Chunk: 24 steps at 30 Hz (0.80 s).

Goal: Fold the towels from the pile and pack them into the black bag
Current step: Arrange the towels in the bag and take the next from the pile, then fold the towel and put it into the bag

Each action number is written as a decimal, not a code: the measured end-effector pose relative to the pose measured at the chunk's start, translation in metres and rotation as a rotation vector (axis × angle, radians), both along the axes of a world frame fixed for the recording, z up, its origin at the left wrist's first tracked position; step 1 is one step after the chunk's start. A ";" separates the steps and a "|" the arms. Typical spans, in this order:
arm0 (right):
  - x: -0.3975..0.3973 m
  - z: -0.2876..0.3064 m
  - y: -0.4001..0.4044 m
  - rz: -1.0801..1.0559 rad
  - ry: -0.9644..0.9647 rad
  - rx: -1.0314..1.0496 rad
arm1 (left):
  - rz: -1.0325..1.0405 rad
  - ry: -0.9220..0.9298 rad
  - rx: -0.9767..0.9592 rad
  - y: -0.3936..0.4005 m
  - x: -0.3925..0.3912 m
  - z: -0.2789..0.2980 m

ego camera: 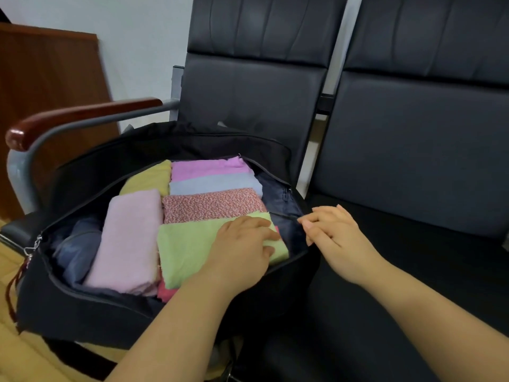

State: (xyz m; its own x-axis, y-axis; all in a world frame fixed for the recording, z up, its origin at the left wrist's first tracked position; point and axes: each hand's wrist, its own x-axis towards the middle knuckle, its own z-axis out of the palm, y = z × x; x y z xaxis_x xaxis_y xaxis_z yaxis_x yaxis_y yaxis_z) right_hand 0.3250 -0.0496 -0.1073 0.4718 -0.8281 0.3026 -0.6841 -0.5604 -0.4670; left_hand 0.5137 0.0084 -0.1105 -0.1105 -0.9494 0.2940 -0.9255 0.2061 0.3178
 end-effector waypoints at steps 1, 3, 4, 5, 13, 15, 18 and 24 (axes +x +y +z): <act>0.000 0.001 0.001 0.006 0.004 -0.004 | 0.003 0.052 -0.026 0.001 0.000 0.001; -0.004 0.003 0.004 0.007 -0.027 -0.035 | 0.023 0.147 -0.081 0.002 -0.002 0.008; -0.008 0.005 0.006 -0.003 -0.051 -0.049 | 0.033 0.170 -0.115 0.002 -0.005 0.010; -0.012 0.007 0.008 -0.016 -0.069 -0.058 | 0.031 0.155 -0.151 0.003 -0.010 0.014; -0.105 0.008 0.053 -0.225 0.115 0.049 | -0.210 0.025 -0.130 0.007 -0.121 0.020; -0.139 0.003 0.067 -0.314 0.148 0.073 | -0.270 -0.022 -0.097 0.012 -0.153 0.017; -0.192 -0.004 0.092 -0.431 0.151 0.102 | -0.341 -0.048 -0.003 0.029 -0.199 0.007; -0.289 -0.007 0.135 -0.661 0.121 0.219 | -0.523 -0.269 0.116 0.051 -0.266 -0.019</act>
